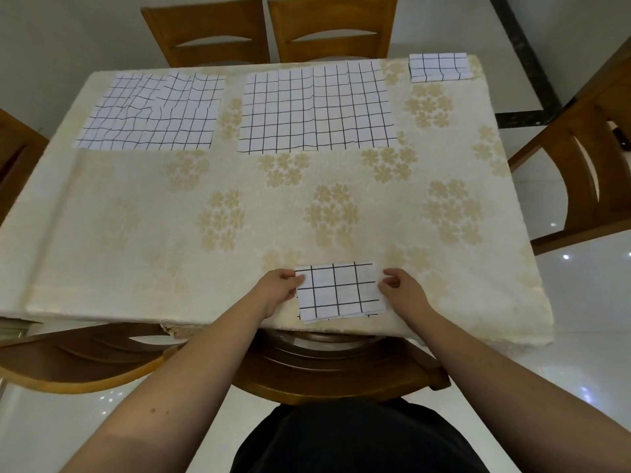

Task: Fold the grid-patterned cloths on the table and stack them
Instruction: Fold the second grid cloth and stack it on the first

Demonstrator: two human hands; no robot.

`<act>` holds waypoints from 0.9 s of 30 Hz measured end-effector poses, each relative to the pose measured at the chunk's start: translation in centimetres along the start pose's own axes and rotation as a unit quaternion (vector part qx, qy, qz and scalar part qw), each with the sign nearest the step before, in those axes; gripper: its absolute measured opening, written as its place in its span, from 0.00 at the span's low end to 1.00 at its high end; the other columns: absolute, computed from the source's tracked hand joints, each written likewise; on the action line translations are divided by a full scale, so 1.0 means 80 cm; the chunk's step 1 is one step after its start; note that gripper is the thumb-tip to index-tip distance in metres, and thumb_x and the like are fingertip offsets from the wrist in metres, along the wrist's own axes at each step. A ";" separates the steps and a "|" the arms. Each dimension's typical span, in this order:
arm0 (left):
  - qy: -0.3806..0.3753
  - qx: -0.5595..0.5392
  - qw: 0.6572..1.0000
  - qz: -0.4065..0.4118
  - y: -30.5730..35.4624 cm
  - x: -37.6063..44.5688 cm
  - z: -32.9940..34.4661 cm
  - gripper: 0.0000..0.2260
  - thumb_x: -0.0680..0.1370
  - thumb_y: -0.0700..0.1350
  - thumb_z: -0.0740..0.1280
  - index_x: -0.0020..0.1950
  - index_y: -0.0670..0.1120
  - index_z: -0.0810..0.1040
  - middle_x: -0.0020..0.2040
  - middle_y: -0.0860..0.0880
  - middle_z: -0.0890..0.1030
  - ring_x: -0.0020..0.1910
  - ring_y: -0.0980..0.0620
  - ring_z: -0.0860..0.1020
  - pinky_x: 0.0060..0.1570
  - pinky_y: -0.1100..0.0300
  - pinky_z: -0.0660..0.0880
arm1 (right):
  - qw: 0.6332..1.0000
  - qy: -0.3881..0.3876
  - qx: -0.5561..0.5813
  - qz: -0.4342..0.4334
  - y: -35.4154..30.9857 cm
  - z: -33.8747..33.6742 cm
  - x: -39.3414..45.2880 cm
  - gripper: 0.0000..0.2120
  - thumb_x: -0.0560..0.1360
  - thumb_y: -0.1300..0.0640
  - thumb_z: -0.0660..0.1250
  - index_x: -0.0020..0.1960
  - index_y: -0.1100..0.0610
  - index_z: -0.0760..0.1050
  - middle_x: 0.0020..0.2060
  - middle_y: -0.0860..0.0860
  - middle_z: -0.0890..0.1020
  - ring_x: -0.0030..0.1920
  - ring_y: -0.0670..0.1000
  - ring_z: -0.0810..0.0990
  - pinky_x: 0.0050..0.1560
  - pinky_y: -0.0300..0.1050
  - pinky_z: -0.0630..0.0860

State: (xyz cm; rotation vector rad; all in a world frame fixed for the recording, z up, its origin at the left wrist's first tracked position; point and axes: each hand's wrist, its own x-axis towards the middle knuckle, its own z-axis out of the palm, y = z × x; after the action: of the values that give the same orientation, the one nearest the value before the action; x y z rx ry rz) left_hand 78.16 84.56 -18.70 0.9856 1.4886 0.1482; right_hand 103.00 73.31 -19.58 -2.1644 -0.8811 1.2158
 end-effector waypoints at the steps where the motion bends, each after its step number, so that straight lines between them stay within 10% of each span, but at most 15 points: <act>1: -0.007 0.023 1.000 0.012 -0.002 -0.001 0.002 0.16 0.75 0.45 0.72 0.60 0.39 0.76 0.54 0.45 0.80 0.49 0.51 0.79 0.45 0.64 0.76 | 1.000 -0.003 -0.003 0.002 0.000 0.002 0.000 0.19 0.77 0.56 0.66 0.67 0.57 0.71 0.51 0.51 0.78 0.49 0.50 0.75 0.48 0.41 0.67; 7: -0.029 0.164 0.976 0.141 0.000 -0.024 0.017 0.16 0.79 0.39 0.67 0.65 0.50 0.74 0.54 0.53 0.80 0.53 0.53 0.79 0.53 0.56 0.77 | 1.000 0.015 -0.014 -0.001 -0.004 0.007 0.002 0.26 0.74 0.52 0.71 0.69 0.57 0.68 0.53 0.52 0.77 0.50 0.50 0.75 0.49 0.42 0.69; 14: -0.085 0.032 0.983 0.161 0.007 -0.033 -0.008 0.12 0.82 0.39 0.61 0.63 0.51 0.74 0.50 0.52 0.83 0.51 0.51 0.83 0.43 0.60 0.80 | 0.992 -0.053 0.110 0.028 -0.006 0.001 -0.005 0.39 0.66 0.32 0.71 0.70 0.52 0.70 0.61 0.48 0.78 0.60 0.51 0.78 0.59 0.50 0.77; 18: -0.100 -0.036 0.985 0.136 0.019 -0.031 -0.021 0.10 0.82 0.40 0.61 0.62 0.49 0.74 0.53 0.50 0.84 0.50 0.53 0.83 0.42 0.62 0.79 | 0.982 -0.084 0.171 0.016 -0.021 0.006 -0.023 0.11 0.77 0.47 0.67 0.44 0.54 0.80 0.35 0.45 0.82 0.35 0.42 0.80 0.34 0.33 0.73; 27: -0.141 0.060 0.979 0.135 0.053 -0.032 0.004 0.17 0.77 0.44 0.70 0.64 0.46 0.71 0.50 0.42 0.82 0.41 0.49 0.81 0.38 0.58 0.80 | 0.978 0.134 0.157 -0.020 -0.029 -0.011 -0.066 0.13 0.78 0.52 0.65 0.43 0.62 0.76 0.28 0.53 0.70 0.27 0.53 0.69 0.29 0.47 0.69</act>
State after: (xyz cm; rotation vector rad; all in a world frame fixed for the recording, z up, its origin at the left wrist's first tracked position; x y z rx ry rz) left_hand 80.05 85.44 -14.17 1.2506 1.1122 0.1074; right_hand 101.06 70.85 -14.64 -1.9835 -0.5732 0.9433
